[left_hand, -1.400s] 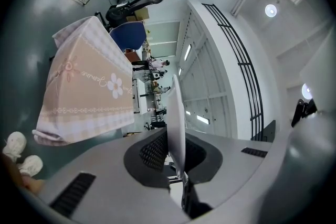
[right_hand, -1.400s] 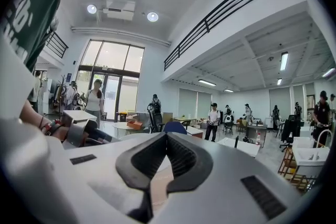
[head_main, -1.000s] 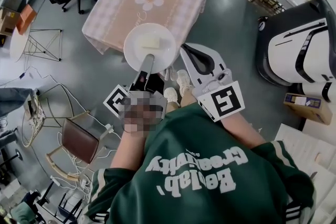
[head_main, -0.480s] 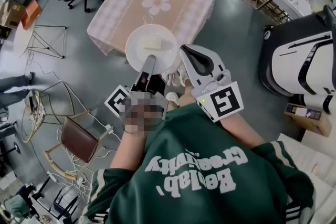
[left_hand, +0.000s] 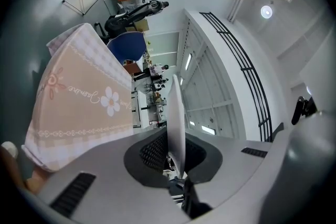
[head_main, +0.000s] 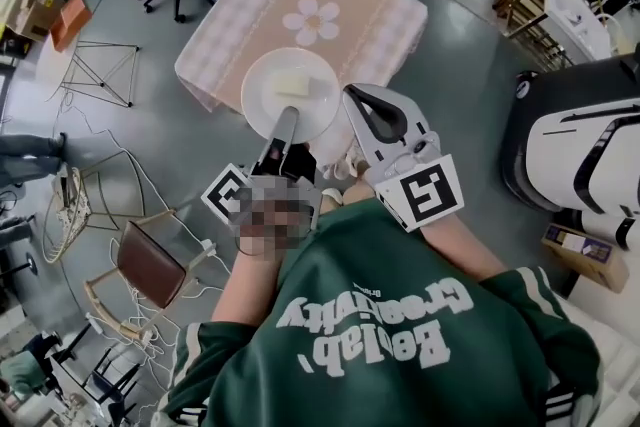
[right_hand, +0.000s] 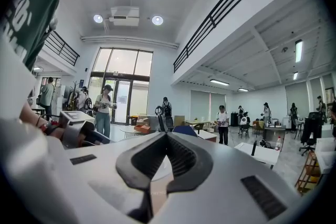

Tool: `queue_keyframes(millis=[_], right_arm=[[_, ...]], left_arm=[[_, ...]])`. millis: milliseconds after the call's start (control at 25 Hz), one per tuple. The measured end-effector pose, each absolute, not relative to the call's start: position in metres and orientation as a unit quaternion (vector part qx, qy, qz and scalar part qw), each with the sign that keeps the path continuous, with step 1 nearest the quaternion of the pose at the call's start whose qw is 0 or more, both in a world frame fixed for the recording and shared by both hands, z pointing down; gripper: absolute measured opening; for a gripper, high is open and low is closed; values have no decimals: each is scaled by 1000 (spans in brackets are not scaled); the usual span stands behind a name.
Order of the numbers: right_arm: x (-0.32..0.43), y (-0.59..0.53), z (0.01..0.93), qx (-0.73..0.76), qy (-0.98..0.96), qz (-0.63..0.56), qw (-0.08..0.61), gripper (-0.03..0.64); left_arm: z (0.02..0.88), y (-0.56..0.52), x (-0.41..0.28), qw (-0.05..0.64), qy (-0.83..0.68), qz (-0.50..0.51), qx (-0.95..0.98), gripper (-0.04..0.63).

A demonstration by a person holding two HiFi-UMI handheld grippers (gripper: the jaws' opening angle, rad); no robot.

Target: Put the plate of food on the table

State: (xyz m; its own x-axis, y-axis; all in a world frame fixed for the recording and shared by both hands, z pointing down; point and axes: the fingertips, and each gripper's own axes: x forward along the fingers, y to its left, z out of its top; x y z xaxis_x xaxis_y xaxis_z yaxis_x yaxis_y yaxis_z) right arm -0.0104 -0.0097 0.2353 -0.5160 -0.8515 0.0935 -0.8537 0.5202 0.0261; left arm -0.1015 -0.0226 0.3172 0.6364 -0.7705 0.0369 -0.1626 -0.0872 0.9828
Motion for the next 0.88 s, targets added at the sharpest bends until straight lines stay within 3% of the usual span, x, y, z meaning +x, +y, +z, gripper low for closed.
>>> queue_keyframes(millis=[880], right_arm=[[28, -127, 264, 449, -891, 42, 60, 15]], left_arm=[[347, -130, -61, 581, -379, -269, 668, 21]])
